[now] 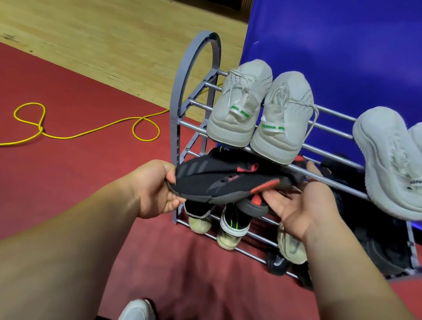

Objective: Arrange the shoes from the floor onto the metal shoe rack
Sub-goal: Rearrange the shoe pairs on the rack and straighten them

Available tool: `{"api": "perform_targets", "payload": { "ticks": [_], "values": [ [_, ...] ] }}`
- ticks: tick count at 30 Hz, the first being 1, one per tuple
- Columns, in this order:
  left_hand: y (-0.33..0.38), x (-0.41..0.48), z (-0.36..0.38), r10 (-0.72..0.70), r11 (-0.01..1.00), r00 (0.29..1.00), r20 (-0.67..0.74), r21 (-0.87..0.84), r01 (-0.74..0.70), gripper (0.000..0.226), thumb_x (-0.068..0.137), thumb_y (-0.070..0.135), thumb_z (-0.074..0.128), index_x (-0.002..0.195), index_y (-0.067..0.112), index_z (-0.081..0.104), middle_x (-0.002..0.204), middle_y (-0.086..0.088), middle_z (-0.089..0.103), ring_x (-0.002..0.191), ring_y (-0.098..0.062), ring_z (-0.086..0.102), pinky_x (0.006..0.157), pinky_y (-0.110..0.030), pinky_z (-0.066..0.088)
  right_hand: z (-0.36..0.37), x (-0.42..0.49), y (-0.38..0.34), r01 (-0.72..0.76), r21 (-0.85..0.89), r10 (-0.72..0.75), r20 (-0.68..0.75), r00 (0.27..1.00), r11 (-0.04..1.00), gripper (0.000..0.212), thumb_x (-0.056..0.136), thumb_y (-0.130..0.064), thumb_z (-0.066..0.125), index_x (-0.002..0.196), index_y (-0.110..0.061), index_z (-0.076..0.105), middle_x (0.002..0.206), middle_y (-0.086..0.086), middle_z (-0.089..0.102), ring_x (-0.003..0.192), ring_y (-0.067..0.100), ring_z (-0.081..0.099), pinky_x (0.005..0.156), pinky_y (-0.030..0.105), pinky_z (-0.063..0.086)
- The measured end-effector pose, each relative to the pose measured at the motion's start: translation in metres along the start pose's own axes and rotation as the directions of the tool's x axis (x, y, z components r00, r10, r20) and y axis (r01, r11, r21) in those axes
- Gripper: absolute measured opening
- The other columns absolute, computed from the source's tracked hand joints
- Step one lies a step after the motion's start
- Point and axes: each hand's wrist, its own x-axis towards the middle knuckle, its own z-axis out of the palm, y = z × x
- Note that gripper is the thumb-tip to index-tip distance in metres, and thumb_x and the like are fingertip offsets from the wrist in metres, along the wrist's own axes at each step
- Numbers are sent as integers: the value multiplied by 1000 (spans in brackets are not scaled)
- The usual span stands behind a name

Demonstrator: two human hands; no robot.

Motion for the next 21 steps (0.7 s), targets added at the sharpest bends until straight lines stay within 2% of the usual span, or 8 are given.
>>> {"api": "perform_targets", "payload": {
  "ticks": [2, 4, 8, 10, 13, 17, 19, 21],
  "values": [
    [-1, -2, 0, -20, 998, 1000, 15, 57, 19, 28, 62, 9, 39, 75, 14, 63, 61, -1, 65, 47, -15, 59, 57, -21, 40, -5, -1, -2, -24, 40, 23, 25, 999, 999, 53, 98, -57, 54, 132, -19, 65, 114, 16, 76, 99, 39, 75, 88, 56, 59],
    [1, -2, 0, -7, 998, 1000, 10, 55, 7, 26, 62, 12, 41, 74, 15, 63, 60, 0, 63, 45, -15, 57, 59, -22, 37, -12, -2, -4, -55, 5, 54, 34, 998, 998, 53, 97, -59, 53, 131, -20, 66, 113, 14, 77, 99, 37, 76, 91, 53, 59],
    [7, 7, 4, 39, 996, 996, -82, -77, -45, 11, 79, 20, 48, 83, 18, 58, 63, 4, 56, 49, -11, 49, 56, -22, 43, -23, -8, -9, -107, -227, 122, 52, 991, 968, 49, 96, -57, 48, 115, -17, 71, 97, 10, 80, 75, 26, 78, 63, 33, 62],
    [8, 12, 8, 64, 982, 992, -105, -171, -81, 10, 86, 20, 52, 92, 17, 59, 72, 3, 63, 60, -13, 57, 62, -26, 48, -30, -12, -12, -134, -307, 164, 74, 984, 942, 50, 96, -55, 46, 115, -15, 71, 91, 11, 79, 69, 26, 75, 59, 30, 60],
    [6, 14, 20, 71, 960, 991, -114, -263, -99, 7, 91, 15, 54, 95, 13, 59, 81, -1, 66, 71, -16, 65, 69, -33, 55, -42, -20, -18, -211, -367, 277, 136, 951, 906, 46, 90, -46, 57, 113, -9, 73, 91, 14, 76, 66, 29, 75, 54, 30, 61],
    [5, 20, 25, 92, 926, 992, -88, -358, -118, 3, 92, 11, 58, 93, 12, 61, 88, -1, 65, 83, -20, 65, 89, -36, 57, -55, -33, -23, -293, -625, 498, 179, 849, 724, 52, 76, -43, 66, 98, 4, 77, 87, 22, 74, 63, 28, 74, 51, 29, 60],
    [6, 23, 28, 133, 914, 990, -46, -380, -141, 8, 91, 9, 58, 98, 9, 62, 103, -5, 66, 97, -23, 62, 101, -38, 53, -54, -39, -19, -267, -766, 582, 168, 795, 585, 52, 76, -45, 63, 82, 4, 78, 76, 18, 73, 56, 23, 72, 47, 26, 56],
    [7, 24, 33, 172, 910, 985, 2, -384, -158, 15, 93, 6, 55, 106, 4, 63, 113, -11, 70, 102, -27, 67, 104, -40, 51, -48, -43, -11, -224, -839, 639, 176, 749, 495, 46, 78, -43, 65, 74, 1, 77, 68, 15, 72, 49, 18, 68, 42, 23, 53]
  ]
}}
